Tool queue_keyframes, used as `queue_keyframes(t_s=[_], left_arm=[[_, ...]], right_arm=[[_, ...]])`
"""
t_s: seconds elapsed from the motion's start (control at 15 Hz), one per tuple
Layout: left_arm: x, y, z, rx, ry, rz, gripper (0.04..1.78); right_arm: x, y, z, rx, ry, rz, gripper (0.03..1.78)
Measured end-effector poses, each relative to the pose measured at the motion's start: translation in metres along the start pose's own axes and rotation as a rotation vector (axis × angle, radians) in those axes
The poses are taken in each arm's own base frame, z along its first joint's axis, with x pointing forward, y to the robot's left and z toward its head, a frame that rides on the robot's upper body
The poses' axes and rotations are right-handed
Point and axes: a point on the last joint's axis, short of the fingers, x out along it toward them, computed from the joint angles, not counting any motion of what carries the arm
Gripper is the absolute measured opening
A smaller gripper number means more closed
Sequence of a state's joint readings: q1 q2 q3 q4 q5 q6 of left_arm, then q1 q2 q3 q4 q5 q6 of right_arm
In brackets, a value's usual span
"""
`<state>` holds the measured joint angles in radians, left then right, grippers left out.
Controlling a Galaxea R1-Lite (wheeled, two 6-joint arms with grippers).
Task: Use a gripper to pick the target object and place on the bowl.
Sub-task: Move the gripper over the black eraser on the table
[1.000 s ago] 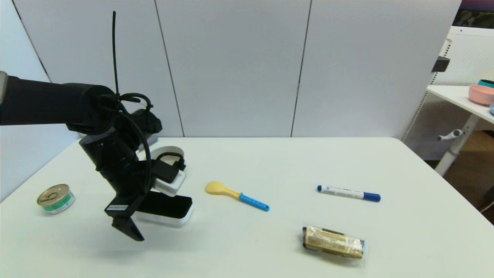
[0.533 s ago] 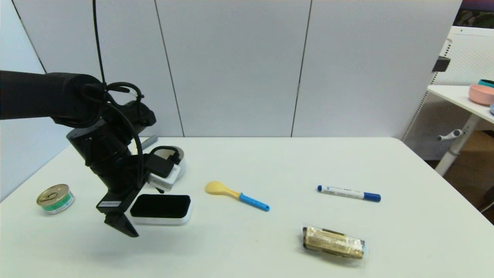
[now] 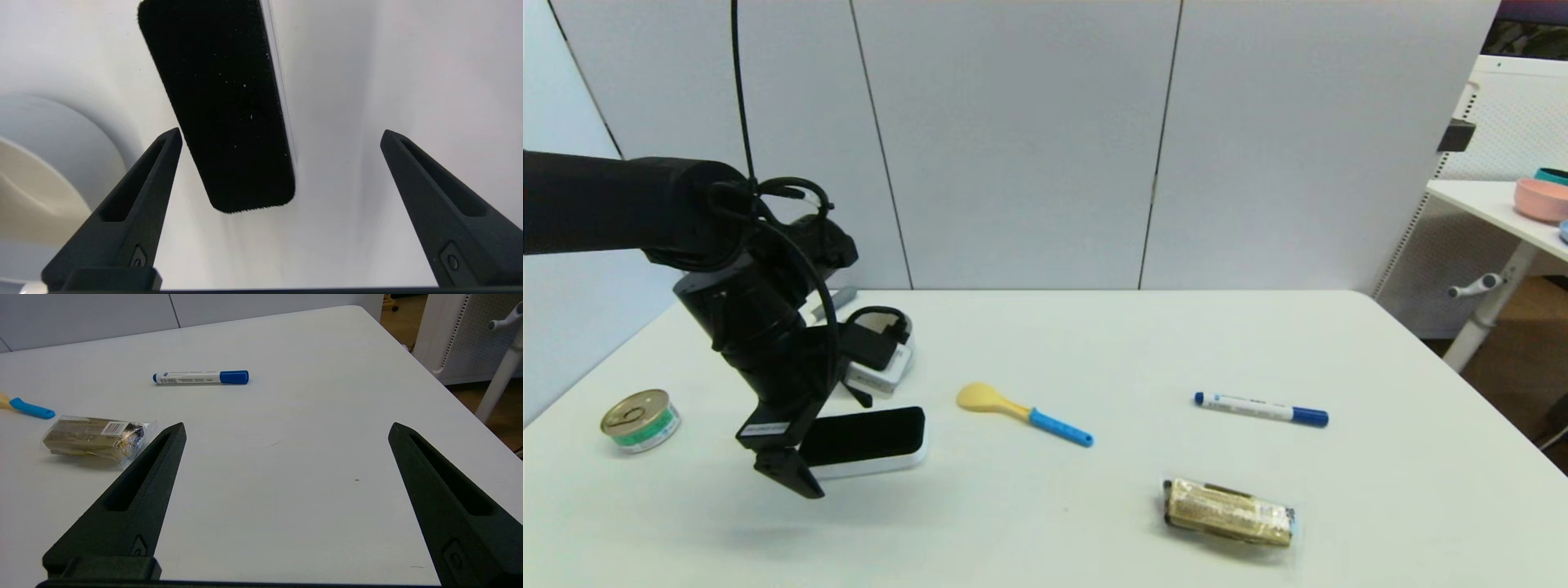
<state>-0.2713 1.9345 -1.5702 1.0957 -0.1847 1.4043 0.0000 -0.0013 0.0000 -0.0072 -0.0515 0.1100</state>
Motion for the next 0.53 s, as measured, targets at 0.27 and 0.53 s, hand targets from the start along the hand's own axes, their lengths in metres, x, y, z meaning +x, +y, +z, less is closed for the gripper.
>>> queue_keyframes(t_s=[0.27,0.53], left_arm=[[0.009,0.009,0.001,-0.08,-0.003,0.02,1.71],[0.014,0.017,0.002,-0.175,-0.014,0.063,1.71]], right_arm=[[0.0,0.0,0.0,0.0,0.0,0.0,1.71],[0.0,0.0,0.0,0.0,0.0,0.0,1.71]])
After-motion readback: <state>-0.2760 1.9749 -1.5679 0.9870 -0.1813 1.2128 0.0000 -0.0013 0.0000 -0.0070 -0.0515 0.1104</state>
